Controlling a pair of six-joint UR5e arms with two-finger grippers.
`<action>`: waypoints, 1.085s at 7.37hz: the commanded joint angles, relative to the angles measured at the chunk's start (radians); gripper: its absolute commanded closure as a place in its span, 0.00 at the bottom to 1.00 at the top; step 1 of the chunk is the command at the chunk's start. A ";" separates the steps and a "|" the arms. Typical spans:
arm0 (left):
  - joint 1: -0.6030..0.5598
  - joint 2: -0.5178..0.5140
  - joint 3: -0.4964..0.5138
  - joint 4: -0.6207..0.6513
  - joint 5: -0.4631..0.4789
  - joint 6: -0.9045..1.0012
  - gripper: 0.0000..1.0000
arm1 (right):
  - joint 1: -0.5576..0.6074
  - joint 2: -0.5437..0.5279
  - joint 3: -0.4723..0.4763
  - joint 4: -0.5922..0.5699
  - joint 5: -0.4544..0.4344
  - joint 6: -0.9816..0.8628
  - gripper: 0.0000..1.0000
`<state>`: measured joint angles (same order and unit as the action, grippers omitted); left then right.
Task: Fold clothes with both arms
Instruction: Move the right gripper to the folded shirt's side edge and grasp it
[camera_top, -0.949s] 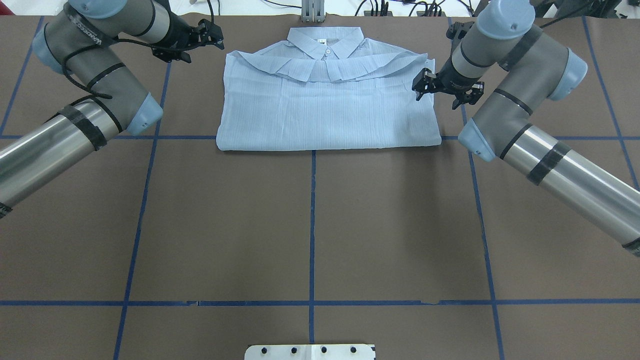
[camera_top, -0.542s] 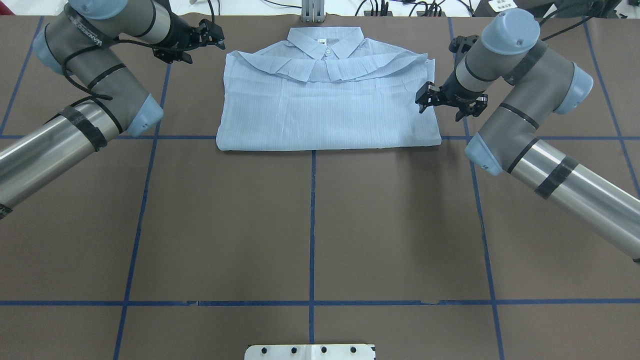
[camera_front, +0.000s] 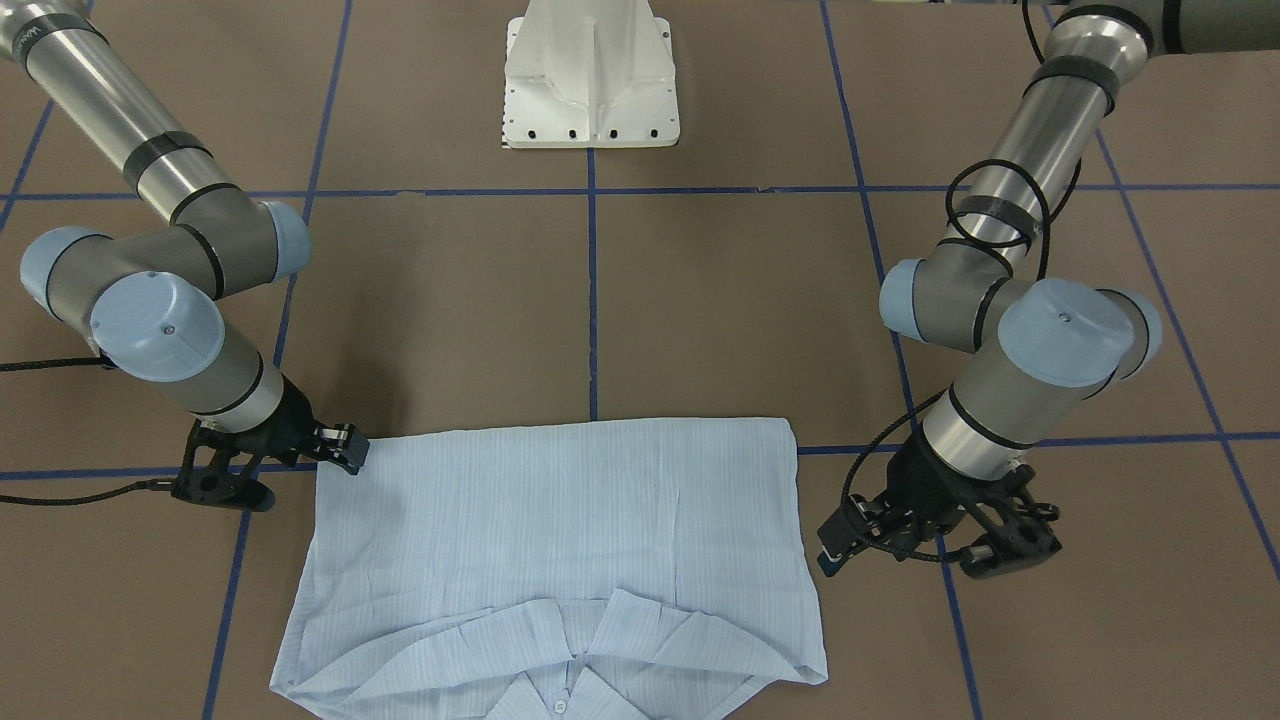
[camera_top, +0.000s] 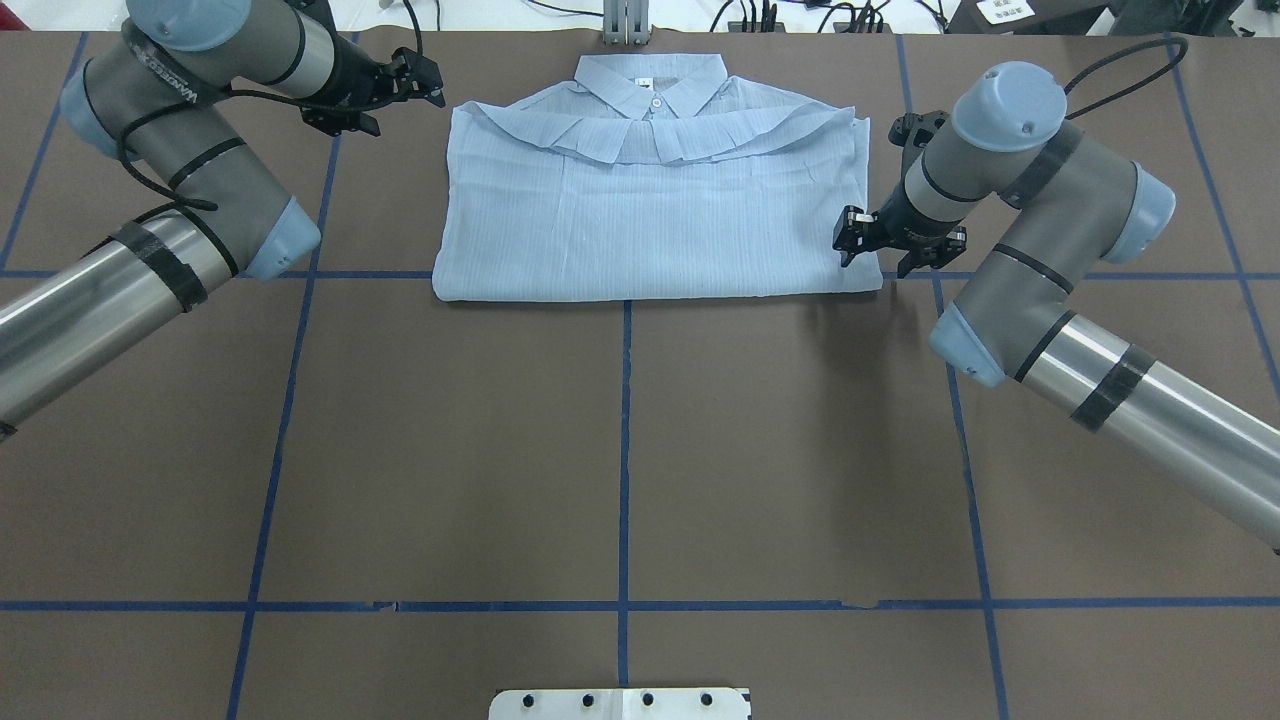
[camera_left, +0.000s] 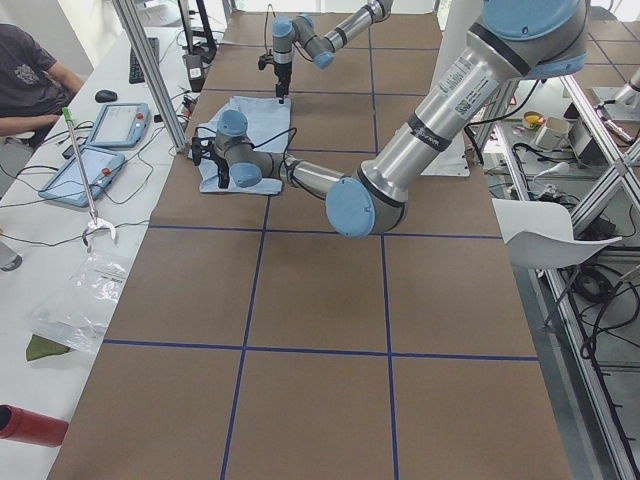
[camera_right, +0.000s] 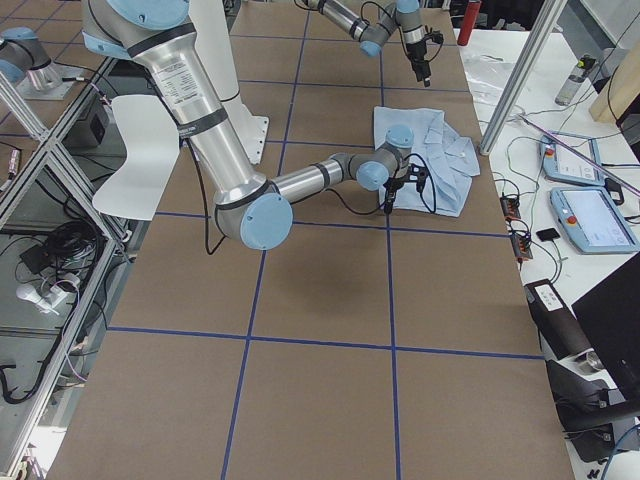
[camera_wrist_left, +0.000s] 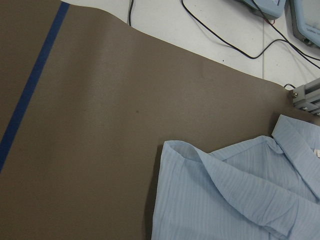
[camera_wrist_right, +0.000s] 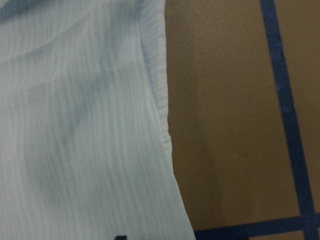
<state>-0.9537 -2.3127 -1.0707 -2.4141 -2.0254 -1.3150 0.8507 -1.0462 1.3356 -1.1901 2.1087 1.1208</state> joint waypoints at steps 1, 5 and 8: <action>0.003 0.013 -0.008 0.000 0.001 0.003 0.01 | -0.012 -0.003 0.002 0.001 0.001 -0.001 0.49; 0.003 0.035 -0.037 0.004 0.002 0.003 0.01 | -0.012 -0.006 0.014 -0.003 0.010 -0.001 1.00; 0.003 0.036 -0.040 0.004 0.001 0.002 0.01 | -0.010 -0.067 0.089 -0.006 0.019 -0.001 1.00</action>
<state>-0.9511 -2.2776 -1.1096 -2.4100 -2.0246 -1.3129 0.8401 -1.0762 1.3778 -1.1957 2.1206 1.1198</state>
